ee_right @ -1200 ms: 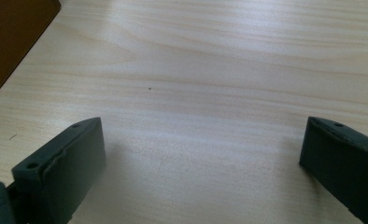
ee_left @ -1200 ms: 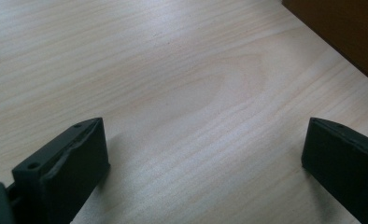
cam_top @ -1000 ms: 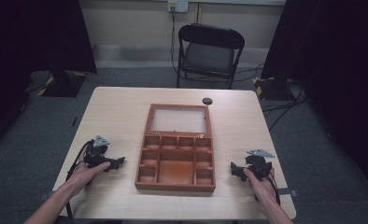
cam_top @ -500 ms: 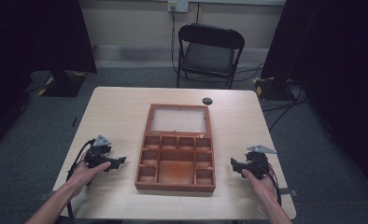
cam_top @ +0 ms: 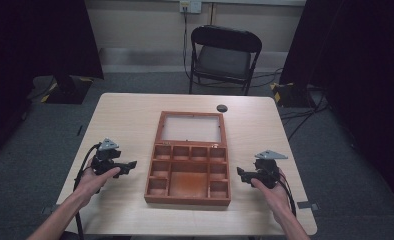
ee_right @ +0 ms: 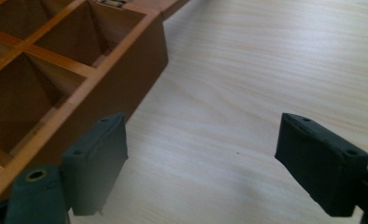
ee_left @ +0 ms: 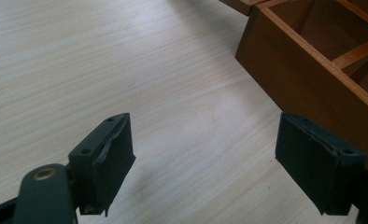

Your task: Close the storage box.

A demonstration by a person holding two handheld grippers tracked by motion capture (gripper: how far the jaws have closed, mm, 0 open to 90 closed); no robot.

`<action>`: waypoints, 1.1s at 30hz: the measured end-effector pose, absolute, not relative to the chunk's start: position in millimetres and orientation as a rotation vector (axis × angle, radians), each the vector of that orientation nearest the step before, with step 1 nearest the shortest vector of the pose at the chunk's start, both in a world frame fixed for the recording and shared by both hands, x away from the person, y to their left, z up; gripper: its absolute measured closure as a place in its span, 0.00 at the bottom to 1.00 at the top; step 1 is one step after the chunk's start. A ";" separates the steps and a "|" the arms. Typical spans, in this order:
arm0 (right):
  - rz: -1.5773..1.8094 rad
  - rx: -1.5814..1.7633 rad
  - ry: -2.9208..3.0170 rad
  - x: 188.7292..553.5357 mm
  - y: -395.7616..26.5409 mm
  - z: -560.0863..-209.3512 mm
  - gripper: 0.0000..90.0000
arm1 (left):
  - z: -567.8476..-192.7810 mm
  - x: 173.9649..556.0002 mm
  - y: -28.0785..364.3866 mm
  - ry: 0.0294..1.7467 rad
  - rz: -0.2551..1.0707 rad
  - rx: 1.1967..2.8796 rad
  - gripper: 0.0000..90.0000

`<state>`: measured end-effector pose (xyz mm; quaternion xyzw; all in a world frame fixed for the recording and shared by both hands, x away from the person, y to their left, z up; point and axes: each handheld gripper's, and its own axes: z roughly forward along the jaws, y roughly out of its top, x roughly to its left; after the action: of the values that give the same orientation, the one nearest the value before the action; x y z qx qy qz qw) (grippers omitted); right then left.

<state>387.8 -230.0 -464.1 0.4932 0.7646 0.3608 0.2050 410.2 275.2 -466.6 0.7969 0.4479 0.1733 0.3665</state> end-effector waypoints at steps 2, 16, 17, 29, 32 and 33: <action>1.008 1.357 2.137 390.9 -225.9 -461.5 0.20 | -465.3 412.9 273.9 1.161 0.425 2.054 0.22; 1.089 1.352 2.156 433.4 -200.9 -442.6 0.21 | -431.3 449.0 271.5 1.163 0.469 1.968 0.23; 1.094 1.348 2.156 436.3 -199.7 -440.5 0.21 | -428.9 451.1 270.1 1.159 0.468 1.971 0.23; 1.121 1.311 2.135 484.2 -179.5 -424.0 0.19 | -432.4 475.4 245.7 1.188 0.422 1.924 0.21; 1.126 1.324 2.142 495.3 -174.5 -423.6 0.18 | -432.8 483.6 242.6 1.195 0.418 1.920 0.21; 1.121 1.319 2.142 499.7 -172.7 -423.9 0.18 | -432.9 487.1 241.5 1.197 0.421 1.917 0.21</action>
<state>499.7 -172.7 -423.9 0.4699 0.7632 0.3995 0.1928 487.1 241.5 -432.9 0.7609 0.4753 0.1671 0.4088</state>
